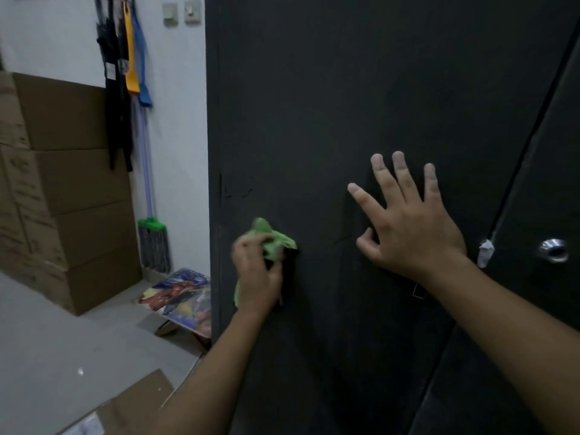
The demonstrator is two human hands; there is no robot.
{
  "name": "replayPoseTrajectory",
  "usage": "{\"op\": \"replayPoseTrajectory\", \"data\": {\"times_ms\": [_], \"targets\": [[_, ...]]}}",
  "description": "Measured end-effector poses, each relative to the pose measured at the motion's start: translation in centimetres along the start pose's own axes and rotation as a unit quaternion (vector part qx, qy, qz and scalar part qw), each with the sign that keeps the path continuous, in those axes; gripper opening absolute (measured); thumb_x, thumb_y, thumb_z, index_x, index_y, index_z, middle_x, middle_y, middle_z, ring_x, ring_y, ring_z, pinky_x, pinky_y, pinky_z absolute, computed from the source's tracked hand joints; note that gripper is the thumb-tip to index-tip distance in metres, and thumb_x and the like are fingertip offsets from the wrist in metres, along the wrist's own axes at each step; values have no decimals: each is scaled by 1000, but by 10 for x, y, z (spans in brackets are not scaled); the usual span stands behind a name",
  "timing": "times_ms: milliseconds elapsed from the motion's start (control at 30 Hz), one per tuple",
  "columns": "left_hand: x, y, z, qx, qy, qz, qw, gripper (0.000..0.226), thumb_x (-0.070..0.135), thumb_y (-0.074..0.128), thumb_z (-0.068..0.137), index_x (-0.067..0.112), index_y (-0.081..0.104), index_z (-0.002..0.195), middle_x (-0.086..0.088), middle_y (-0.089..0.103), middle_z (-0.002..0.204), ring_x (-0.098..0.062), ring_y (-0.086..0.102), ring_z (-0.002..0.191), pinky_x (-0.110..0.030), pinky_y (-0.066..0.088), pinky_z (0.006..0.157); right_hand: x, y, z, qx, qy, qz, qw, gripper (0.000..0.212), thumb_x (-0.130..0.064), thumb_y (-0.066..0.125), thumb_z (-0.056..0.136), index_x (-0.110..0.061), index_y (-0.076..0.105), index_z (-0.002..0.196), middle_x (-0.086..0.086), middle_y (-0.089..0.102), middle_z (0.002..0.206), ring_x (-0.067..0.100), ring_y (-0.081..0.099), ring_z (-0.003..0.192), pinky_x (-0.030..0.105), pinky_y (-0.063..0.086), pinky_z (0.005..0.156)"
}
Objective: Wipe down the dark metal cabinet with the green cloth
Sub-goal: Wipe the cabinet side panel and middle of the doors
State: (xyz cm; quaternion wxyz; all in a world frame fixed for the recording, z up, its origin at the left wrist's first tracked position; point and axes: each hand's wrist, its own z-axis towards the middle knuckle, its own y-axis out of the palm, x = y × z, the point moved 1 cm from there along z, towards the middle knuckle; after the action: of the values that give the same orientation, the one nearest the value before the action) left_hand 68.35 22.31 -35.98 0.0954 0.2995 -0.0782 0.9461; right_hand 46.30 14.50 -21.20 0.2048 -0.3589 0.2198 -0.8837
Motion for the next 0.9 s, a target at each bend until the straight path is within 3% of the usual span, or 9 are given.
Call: {"op": "replayPoseTrajectory", "data": {"times_ms": [67,133,233,367,467,567,700,767,900], "targets": [[-20,-11,17,66,-134,-16,989,26,21,63,92,15,51,115,-14,44,121,-23,44,112,-46,41,97,-4,0,-3,1,9,22,1000,71,-45,37,83,-26,42,150,20,13,165,42,7,152,69,13,116],[-35,-16,31,100,-200,3,975,28,26,59,94,12,48,117,-15,44,121,-31,43,113,-51,41,96,-18,6,-10,-1,11,53,999,68,-44,41,82,-28,45,148,16,13,166,40,6,153,68,11,117],[-44,-11,19,89,-164,38,982,33,30,54,97,8,45,120,-21,41,124,-36,41,115,-49,40,98,-54,24,-29,1,13,102,995,68,-41,48,80,-28,47,147,12,15,166,37,5,153,68,8,117],[-62,-7,-42,10,-70,54,996,34,36,53,94,15,47,120,-21,39,121,-27,41,112,-26,31,100,-97,50,-55,9,39,162,986,66,-38,52,82,-29,46,147,11,16,166,35,6,154,65,8,119],[-82,-13,-86,-89,14,62,994,44,17,75,80,20,52,117,-16,43,117,-15,38,109,-9,23,100,-119,64,-75,25,81,197,977,66,-35,56,81,-33,49,146,12,21,164,39,11,152,65,7,118],[-94,-19,-95,-154,31,58,986,54,2,82,70,23,56,113,-9,44,118,-7,35,111,-5,21,102,-138,79,-96,28,147,213,966,65,-35,59,80,-33,52,144,14,25,161,41,18,149,67,9,116],[-82,-22,-53,-21,-16,36,999,29,8,71,82,15,60,108,-12,51,115,-18,45,111,-11,29,96,-152,99,-119,30,216,218,951,66,-44,50,81,-29,50,146,17,27,157,41,20,147,70,9,115],[-74,-25,-22,53,-23,33,998,23,11,70,87,10,61,108,-10,55,112,-17,48,109,-11,32,93,-158,106,-126,27,243,222,944,70,-48,48,80,-31,46,147,14,23,162,40,16,150,70,6,114],[-77,-28,17,125,-28,27,991,24,19,66,91,11,59,113,-1,54,113,-17,51,110,-18,38,94,-166,117,-129,-10,221,248,943,81,-59,47,81,-28,32,154,6,2,166,31,-12,153,58,-16,117]]}}
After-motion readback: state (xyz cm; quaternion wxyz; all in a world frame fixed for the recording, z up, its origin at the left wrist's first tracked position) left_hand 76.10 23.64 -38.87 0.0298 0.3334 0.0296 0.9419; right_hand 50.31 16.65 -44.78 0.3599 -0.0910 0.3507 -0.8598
